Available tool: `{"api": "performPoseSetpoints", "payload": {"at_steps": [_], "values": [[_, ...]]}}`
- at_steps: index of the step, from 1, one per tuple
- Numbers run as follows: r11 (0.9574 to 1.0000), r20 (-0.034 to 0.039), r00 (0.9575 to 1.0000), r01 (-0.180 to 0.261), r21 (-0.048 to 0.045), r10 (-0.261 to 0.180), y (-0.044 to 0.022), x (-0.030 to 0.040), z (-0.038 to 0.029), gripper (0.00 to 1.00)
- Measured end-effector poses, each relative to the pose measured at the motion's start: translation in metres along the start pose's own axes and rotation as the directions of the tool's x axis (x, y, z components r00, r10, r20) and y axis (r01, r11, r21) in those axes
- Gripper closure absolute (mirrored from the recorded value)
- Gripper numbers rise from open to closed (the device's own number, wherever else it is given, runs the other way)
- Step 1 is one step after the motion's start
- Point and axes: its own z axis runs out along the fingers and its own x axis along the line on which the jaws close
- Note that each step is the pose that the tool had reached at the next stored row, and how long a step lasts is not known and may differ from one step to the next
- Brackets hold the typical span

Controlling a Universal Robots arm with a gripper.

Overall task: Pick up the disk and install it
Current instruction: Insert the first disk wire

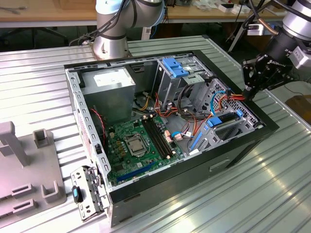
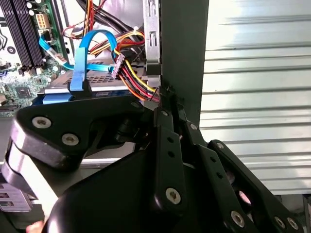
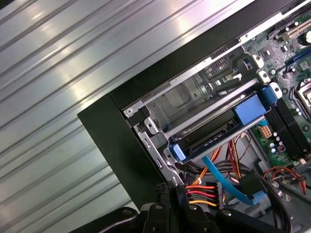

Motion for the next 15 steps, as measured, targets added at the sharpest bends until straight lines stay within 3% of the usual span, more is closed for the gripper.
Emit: {"api": "performPoseSetpoints", "payload": {"at_steps": [7,15], "values": [[0.9998,-0.0018,0.9998,-0.020,0.0005,0.020,0.0038,-0.0058,-0.0002,0.83],[0.9972,-0.0029,0.9972,-0.075,-0.0001,0.075,0.0038,-0.0060,-0.0002,0.83]]}}
